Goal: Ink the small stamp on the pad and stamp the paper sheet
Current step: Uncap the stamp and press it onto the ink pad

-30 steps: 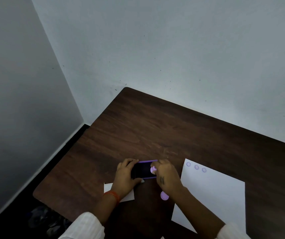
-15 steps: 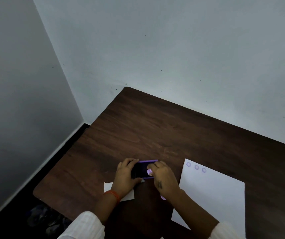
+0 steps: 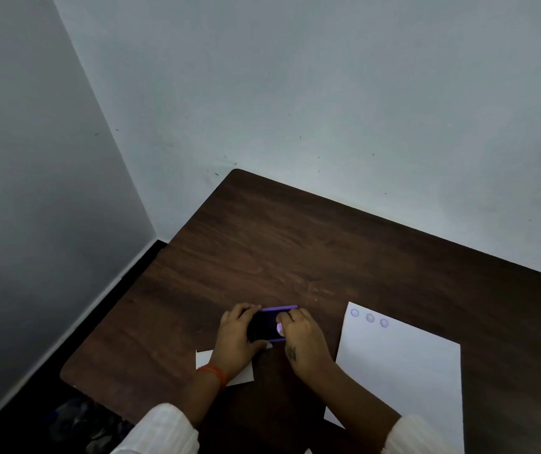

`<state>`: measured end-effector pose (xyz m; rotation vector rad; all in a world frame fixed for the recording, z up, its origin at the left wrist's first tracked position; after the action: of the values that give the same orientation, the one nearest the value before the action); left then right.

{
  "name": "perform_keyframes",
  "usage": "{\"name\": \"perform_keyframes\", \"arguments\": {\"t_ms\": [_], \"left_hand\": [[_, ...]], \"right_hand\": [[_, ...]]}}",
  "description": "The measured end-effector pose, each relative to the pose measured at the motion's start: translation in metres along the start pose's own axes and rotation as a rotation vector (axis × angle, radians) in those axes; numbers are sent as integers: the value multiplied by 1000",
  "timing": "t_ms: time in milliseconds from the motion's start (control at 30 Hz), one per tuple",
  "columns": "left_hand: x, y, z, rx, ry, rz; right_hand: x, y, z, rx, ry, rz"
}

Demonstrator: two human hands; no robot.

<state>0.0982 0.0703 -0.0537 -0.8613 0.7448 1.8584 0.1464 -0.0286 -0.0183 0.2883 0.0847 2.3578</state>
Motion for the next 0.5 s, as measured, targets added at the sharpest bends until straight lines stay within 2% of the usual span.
{"name": "perform_keyframes", "arguments": {"t_ms": [200, 300, 400, 500], "left_hand": [[-5, 2, 1, 16, -35, 7], [-8, 2, 3, 18, -47, -7], [-9, 4, 2, 28, -84, -13], [-12, 10, 4, -15, -109, -9]], "right_hand": [[-5, 0, 2, 31, -89, -109], [-28, 7, 11, -21, -449, -281], [-59, 27, 25, -221, -772, -436], [-91, 51, 5, -184, -1178, -657]]}}
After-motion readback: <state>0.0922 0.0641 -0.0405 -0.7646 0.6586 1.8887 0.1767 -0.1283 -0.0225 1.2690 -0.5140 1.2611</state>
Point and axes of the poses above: each hand's wrist, its own y-axis away from the middle knuckle, its own z-axis out of the back of the hand, x = y × z, the point moved 10 cm from there along -y, towards the middle knuckle, and after that the axes turned 11 degrees about y, right-handed, at the moved point
